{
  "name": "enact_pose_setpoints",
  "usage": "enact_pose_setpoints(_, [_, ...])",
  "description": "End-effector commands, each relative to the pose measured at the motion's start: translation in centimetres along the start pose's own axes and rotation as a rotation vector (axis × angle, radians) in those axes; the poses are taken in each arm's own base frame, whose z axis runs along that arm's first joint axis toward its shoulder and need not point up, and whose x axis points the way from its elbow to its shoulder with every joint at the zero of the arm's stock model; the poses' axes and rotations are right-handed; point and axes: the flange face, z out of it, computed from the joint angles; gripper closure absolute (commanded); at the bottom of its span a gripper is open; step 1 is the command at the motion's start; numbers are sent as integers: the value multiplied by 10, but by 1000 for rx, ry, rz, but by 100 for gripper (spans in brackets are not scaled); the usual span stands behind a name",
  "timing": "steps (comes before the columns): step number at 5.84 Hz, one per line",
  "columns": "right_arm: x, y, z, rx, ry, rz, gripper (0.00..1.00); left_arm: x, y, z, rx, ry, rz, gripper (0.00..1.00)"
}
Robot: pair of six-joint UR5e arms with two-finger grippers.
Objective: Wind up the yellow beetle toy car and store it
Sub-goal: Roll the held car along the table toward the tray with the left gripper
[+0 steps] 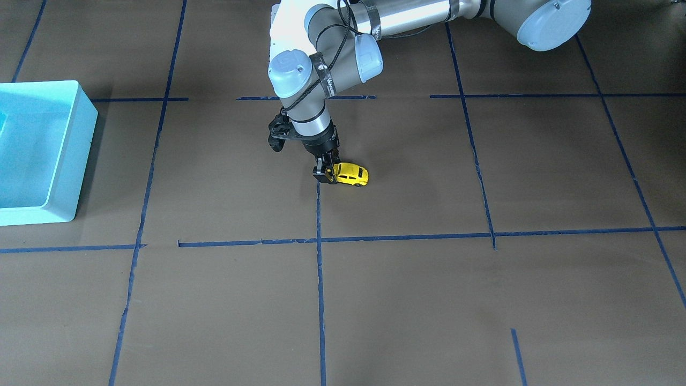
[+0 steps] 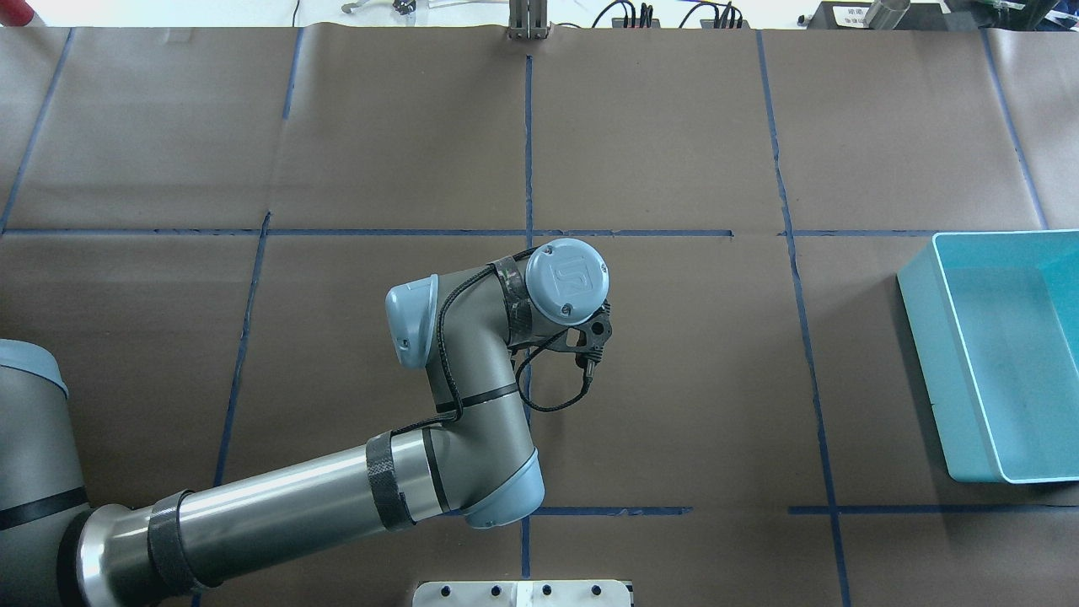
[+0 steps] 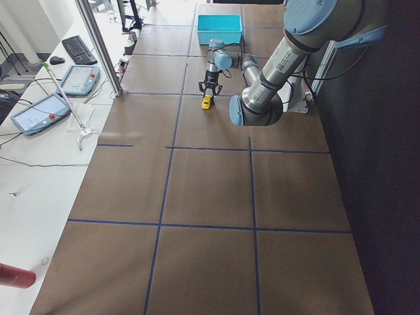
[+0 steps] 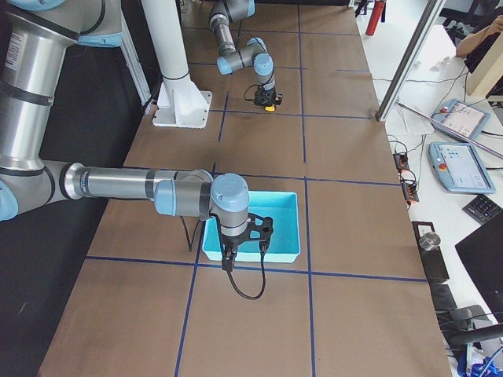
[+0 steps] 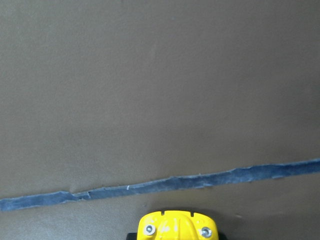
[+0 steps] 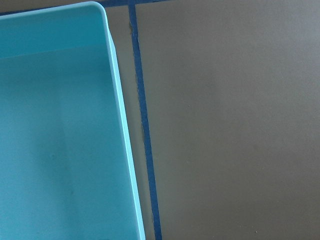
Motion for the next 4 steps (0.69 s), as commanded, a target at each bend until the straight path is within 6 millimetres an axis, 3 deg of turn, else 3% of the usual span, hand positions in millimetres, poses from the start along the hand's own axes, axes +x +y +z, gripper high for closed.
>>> enact_pose_setpoints(1, [-5, -6, -5, 13, -1, -12, 0, 0, -2, -10, 44, 20, -83, 100])
enact_pose_setpoints(3, [-1, -7, -2, 10, 26, -8, 0, -23, 5, -29, 182, 64, -200, 100])
enact_pose_setpoints(4, [-1, -7, -1, 9, 25, -9, 0, -24, 1, -35, 235, 43, -192, 100])
